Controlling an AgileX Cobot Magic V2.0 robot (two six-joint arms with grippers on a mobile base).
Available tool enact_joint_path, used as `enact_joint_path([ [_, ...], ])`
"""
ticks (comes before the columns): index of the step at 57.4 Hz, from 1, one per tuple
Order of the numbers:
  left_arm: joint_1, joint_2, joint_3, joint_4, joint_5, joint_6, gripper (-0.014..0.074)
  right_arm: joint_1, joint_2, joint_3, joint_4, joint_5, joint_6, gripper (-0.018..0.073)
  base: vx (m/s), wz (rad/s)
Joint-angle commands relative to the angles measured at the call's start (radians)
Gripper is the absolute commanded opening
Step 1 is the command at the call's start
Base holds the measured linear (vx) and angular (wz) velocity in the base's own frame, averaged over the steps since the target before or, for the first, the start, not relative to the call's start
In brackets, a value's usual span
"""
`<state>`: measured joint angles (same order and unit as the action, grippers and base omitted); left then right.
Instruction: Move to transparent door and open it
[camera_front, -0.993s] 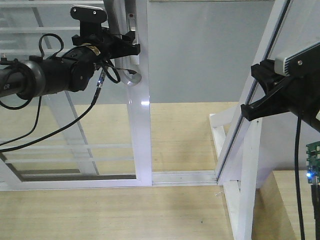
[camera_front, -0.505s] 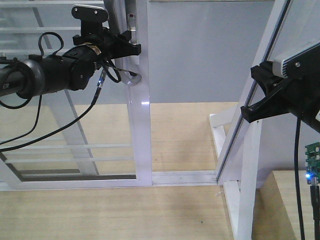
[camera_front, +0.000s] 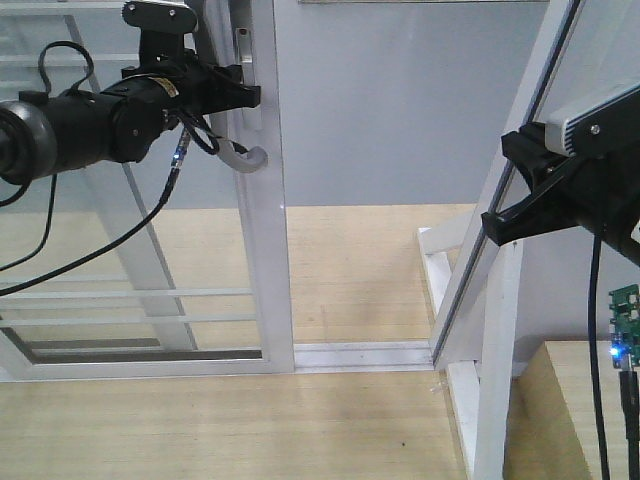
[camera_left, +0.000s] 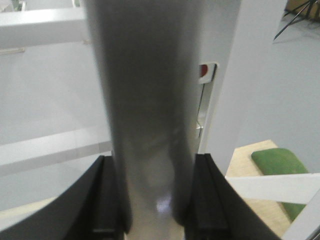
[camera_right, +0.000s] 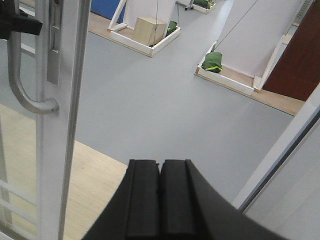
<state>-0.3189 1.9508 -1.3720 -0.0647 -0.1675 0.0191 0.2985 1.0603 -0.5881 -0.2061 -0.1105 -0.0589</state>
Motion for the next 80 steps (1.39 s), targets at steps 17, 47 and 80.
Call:
enact_joint_path([
  [17,0.073,-0.166,-0.023,-0.015,0.09,0.001,-0.0006,-0.003,-0.009,-0.029,0.003,-0.081,-0.008,-0.0006,0.0,0.0],
  [47,0.149,-0.279,-0.023,0.07,0.335,0.001,-0.0005,-0.003,-0.009,-0.029,0.007,-0.082,0.0,-0.0006,0.0,0.0],
  [80,0.204,-0.346,-0.023,0.086,0.41,-0.006,-0.0003,-0.003,-0.009,-0.029,0.007,-0.082,0.022,-0.0006,0.0,0.0],
])
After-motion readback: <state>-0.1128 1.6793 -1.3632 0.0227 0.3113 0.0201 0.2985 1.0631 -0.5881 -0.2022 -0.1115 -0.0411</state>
